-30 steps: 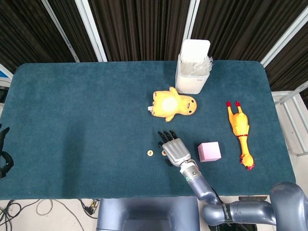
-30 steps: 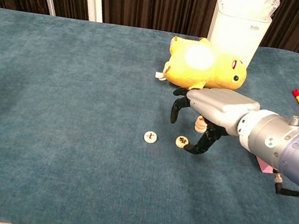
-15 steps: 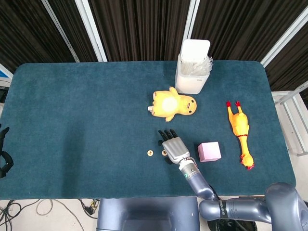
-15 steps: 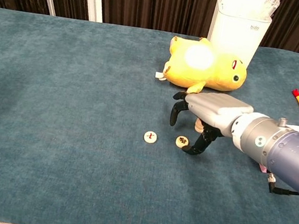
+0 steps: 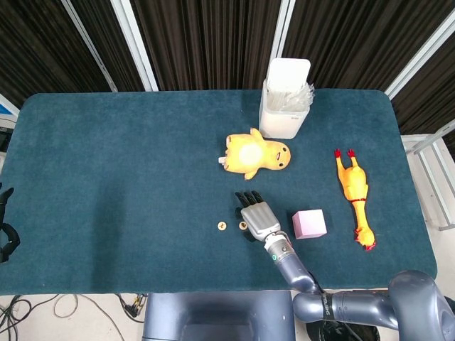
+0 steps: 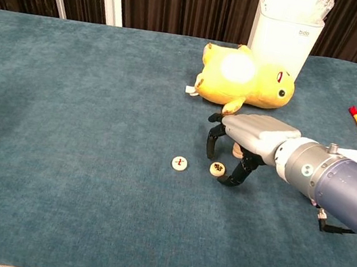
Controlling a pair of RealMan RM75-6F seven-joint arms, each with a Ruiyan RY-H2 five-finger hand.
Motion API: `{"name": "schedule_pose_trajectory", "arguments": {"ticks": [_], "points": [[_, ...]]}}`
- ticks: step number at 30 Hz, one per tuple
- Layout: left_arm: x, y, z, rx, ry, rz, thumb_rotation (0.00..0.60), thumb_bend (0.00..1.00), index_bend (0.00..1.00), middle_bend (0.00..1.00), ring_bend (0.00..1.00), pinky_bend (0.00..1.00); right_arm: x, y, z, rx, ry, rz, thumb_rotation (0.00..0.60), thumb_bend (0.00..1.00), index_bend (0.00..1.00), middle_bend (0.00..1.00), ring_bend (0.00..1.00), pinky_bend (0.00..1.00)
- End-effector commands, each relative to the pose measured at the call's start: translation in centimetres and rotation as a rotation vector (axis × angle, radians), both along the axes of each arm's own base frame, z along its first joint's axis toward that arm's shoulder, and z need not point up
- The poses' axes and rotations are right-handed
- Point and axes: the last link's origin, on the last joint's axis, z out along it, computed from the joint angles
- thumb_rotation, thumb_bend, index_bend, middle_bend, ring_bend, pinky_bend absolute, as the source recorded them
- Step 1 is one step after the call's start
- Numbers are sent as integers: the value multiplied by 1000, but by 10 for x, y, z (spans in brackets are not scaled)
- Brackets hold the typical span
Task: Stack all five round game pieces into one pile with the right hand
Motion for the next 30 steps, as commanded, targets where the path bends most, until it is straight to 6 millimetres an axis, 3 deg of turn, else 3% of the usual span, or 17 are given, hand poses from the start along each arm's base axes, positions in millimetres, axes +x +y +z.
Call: {"name": "schedule_pose_trajectory", "arguments": {"ticks": [1, 11, 30], "points": [[0, 0, 0, 0, 0, 0, 600, 824, 118, 0, 0, 18, 0, 0, 0, -1, -1, -1, 600, 348, 441, 0, 0, 0], [0, 0, 0, 0, -1, -1, 600, 824, 119, 0, 0, 18, -2, -2, -2, 5, 0, -8, 600, 407, 460, 0, 0, 0], [0, 0, 0, -4, -7, -3, 600, 824, 120, 0, 0, 18, -4, -3, -5, 14, 3, -18, 600, 409, 480, 0, 0, 0]]}}
